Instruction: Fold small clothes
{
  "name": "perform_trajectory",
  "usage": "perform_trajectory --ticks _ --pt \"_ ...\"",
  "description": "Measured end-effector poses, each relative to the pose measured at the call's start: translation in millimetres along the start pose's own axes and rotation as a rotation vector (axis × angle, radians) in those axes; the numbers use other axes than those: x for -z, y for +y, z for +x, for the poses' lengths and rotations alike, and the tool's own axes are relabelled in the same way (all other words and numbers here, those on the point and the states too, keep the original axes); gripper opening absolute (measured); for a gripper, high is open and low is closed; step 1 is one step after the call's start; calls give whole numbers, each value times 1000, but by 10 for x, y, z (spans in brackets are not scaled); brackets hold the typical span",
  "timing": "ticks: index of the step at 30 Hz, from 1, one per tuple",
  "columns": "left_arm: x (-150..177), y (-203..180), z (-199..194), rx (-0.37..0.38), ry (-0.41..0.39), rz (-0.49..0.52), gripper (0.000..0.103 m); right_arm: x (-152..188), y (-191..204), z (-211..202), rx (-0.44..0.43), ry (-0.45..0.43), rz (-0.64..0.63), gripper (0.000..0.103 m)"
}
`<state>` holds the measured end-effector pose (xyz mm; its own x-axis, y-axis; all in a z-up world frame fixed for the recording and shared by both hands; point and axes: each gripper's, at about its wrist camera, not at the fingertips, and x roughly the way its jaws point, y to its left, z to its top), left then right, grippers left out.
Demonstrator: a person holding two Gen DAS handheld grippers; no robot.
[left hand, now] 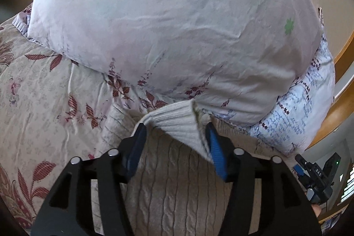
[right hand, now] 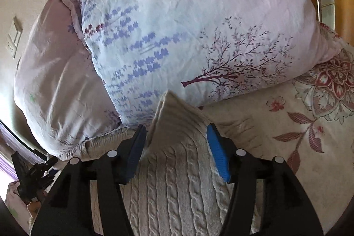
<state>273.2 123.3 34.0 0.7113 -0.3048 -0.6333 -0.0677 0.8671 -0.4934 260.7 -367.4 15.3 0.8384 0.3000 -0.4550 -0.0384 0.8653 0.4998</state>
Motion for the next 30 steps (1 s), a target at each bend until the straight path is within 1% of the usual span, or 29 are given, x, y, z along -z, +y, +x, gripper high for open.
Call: perform_trajectory --ticks 2,4,6,9,13,15,16,17,18,19,20,21,22,26,28,29,30 --pt "-3 29 -116 -2 -12 8 60 10 -39 -118 9 -15 -8 58" --pt "2 61 -230 -4 -20 27 60 70 -103 -309 51 -32 -29 53" --pt "44 97 -373 -32 -28 70 60 113 -181 -404 89 -26 -42 43" --pt "134 129 -517 -66 -27 124 57 262 -306 -537 106 3 -58 33" --pt "283 144 -600 -90 -9 184 52 456 -367 -559 126 47 -86 32" --pt "365 142 -599 -115 6 216 50 522 -376 -536 136 67 -102 32" --pt "395 138 -586 -122 13 223 48 551 -364 -510 142 74 -110 32" --pt "423 150 -572 -123 22 223 46 575 -352 -483 151 83 -122 30" --pt "446 175 -560 -121 31 218 41 605 -336 -458 163 94 -142 26" --pt "469 203 -540 -118 46 209 34 629 -316 -442 168 99 -156 23" --pt "492 224 -514 -111 60 201 30 650 -318 -461 173 100 -170 21" --pt "510 228 -494 -107 68 199 24 665 -302 -459 178 101 -185 20" --pt "534 234 -479 -107 74 200 21 676 -281 -463 185 101 -203 20" --pt "596 229 -464 -103 74 208 15 660 -291 -456 180 132 -207 20" --pt "602 227 -459 -95 77 204 10 654 -303 -454 179 137 -209 19" --pt "608 229 -467 -90 74 203 9 657 -297 -462 180 133 -214 13" --pt "607 228 -477 -86 72 204 9 658 -283 -490 174 126 -219 11"
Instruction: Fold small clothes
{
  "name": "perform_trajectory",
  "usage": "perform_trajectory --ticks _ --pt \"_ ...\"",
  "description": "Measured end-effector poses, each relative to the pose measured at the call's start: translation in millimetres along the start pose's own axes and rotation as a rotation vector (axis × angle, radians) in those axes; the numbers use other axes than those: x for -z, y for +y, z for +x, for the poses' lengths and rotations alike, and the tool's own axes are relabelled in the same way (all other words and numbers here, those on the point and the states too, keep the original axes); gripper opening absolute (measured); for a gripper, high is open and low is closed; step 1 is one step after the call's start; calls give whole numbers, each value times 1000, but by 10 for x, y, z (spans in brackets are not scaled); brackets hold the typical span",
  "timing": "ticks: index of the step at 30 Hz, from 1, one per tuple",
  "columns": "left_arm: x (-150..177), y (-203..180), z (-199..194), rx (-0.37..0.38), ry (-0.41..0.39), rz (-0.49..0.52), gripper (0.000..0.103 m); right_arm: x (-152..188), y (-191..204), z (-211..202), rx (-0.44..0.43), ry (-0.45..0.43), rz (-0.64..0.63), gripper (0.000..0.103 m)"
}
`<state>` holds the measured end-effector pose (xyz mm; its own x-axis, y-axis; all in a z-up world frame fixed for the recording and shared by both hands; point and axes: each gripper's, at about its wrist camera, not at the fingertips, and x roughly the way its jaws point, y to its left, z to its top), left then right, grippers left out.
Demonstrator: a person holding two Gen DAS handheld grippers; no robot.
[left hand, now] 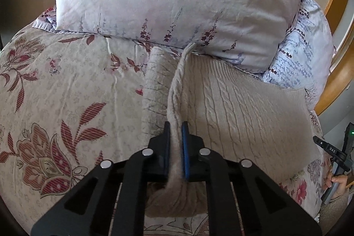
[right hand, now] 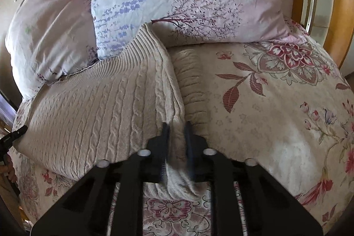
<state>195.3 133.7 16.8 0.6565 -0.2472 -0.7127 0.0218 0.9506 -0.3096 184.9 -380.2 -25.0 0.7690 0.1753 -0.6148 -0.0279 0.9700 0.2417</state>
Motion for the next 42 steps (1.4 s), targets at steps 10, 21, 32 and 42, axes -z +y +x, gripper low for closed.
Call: perform_trajectory --ticks 10,21,32,42 --pt "22 41 -352 90 -38 2 8 79 20 -450 -59 -87 43 9" --pt "152 223 -169 83 38 -22 8 338 -12 -233 48 6 72 9" --pt "90 217 -327 75 -20 -43 60 232 331 -402 181 -102 -51 51" --pt "-110 376 -18 147 54 -222 65 189 1028 -199 -20 -69 -186 55"
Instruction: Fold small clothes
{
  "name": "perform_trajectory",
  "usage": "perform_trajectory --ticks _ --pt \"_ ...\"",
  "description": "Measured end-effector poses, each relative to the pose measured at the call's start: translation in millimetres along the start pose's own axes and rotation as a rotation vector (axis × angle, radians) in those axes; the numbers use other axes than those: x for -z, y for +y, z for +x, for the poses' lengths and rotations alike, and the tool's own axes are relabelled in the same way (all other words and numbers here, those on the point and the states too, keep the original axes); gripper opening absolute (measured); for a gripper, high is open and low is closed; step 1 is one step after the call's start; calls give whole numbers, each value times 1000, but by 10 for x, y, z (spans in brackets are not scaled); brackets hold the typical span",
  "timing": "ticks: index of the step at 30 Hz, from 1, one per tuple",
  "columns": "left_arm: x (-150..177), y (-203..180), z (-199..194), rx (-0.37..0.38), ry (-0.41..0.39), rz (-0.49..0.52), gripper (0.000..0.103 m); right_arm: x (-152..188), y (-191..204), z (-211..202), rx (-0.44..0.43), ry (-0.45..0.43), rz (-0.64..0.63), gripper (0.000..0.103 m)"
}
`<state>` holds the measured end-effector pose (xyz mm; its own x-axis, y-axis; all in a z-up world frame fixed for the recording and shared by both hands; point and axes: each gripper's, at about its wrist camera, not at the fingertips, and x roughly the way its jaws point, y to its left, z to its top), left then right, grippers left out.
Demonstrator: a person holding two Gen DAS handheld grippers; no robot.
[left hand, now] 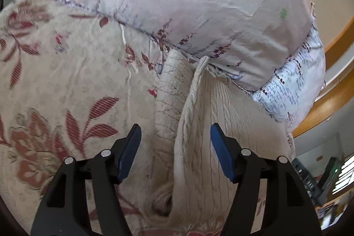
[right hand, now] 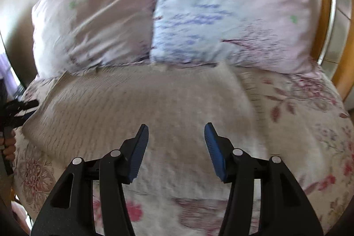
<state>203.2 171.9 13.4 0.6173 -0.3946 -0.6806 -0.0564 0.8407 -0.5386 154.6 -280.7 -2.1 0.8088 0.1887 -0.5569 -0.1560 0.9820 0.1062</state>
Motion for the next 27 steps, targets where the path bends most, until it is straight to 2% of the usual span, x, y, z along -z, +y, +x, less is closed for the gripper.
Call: perform_trajectory --ticks 6,12,14,19,23,27 --pt "-68 29 127 55 8 -71 62 44 148 127 -37 29 -13 55" --pt "-97 41 252 85 8 -153 42 93 86 196 -52 50 23 55" --pt "-97 51 276 97 6 -181 39 110 68 196 -56 51 30 55" --pt "-95 27 339 124 28 -230 23 132 33 149 -56 44 40 55" --pt "-115 -102 253 179 2 -235 20 115 -19 116 -55 35 52 55" --pt "-168 -415 141 244 -27 -214 18 110 -71 86 -56 27 65 55"
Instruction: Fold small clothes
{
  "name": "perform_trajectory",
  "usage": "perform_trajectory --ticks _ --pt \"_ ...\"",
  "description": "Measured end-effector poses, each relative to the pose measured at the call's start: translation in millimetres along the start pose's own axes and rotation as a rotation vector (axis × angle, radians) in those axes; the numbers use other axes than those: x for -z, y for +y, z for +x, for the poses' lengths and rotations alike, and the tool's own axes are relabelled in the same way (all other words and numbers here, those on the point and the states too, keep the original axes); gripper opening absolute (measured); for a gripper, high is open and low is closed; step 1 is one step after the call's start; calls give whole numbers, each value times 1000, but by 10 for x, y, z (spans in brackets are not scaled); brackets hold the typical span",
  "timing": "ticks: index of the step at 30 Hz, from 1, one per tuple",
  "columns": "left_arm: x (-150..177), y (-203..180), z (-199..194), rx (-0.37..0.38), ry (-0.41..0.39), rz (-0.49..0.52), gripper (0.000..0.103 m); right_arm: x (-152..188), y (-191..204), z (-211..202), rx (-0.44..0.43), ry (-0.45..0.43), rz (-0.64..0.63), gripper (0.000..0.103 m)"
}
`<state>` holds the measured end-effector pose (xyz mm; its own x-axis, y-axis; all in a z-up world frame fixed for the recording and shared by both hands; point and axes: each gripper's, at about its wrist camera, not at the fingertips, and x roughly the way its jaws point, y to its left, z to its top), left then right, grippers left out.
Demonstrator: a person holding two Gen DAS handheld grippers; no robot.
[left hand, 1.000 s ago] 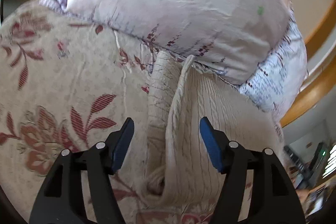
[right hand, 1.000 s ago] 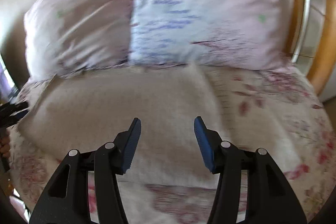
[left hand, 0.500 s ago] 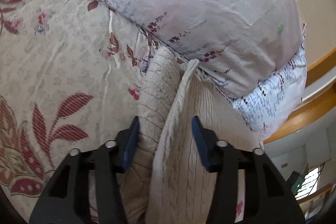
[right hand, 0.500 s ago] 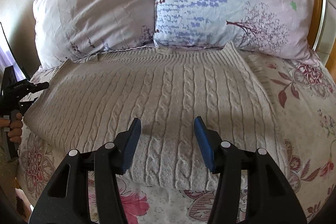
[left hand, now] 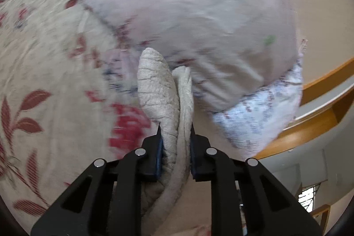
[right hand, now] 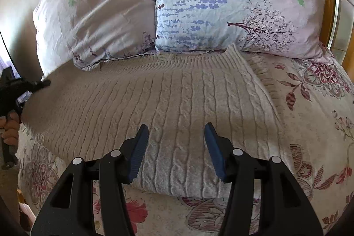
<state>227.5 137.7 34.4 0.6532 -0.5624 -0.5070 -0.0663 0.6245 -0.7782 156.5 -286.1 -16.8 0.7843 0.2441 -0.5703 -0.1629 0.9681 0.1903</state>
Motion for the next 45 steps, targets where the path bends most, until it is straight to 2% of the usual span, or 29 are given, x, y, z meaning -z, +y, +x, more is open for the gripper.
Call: perform_trajectory --ticks 6,12,17,21,23,24,25,26,28,29,31,33,35,36,38,44,45 --pt "64 -614 118 97 3 39 17 26 -94 -73 3 -20 24 55" --pt "357 -1052 519 183 82 76 17 39 -255 -179 19 -41 57 55" --pt "759 -1207 1088 189 198 79 17 22 -406 -229 32 -40 91 55" --pt "994 -1216 1428 150 270 86 18 -7 -461 -233 28 -34 104 55" --pt "1009 -1230 1427 161 271 99 22 -36 -454 -225 6 -28 115 55" --pt "1000 -1249 1409 180 286 103 28 -57 -452 -224 -10 -26 122 55" --pt "985 -1264 1382 207 304 103 38 -88 -449 -221 -33 -22 132 55" --pt "968 -1283 1339 238 319 106 43 -122 -448 -220 -60 -18 145 55" --pt "939 -1295 1183 250 307 132 59 -208 -446 -212 -137 -4 185 55" --pt "921 -1288 1080 248 287 152 62 -251 -449 -200 -176 6 208 55" --pt "893 -1174 869 214 238 182 68 -337 -467 -136 -279 41 270 55" --pt "838 -1048 697 132 189 198 68 -407 -487 -3 -385 102 348 55" --pt "798 -949 605 54 153 223 68 -440 -477 117 -440 145 390 55" --pt "783 -918 590 28 144 233 68 -459 -463 175 -452 161 400 54" --pt "780 -827 583 -25 140 248 68 -477 -416 283 -421 190 400 54" --pt "840 -732 712 -71 196 261 69 -452 -297 514 -407 237 397 54" --pt "869 -731 744 -76 208 270 69 -451 -284 524 -407 236 389 49"
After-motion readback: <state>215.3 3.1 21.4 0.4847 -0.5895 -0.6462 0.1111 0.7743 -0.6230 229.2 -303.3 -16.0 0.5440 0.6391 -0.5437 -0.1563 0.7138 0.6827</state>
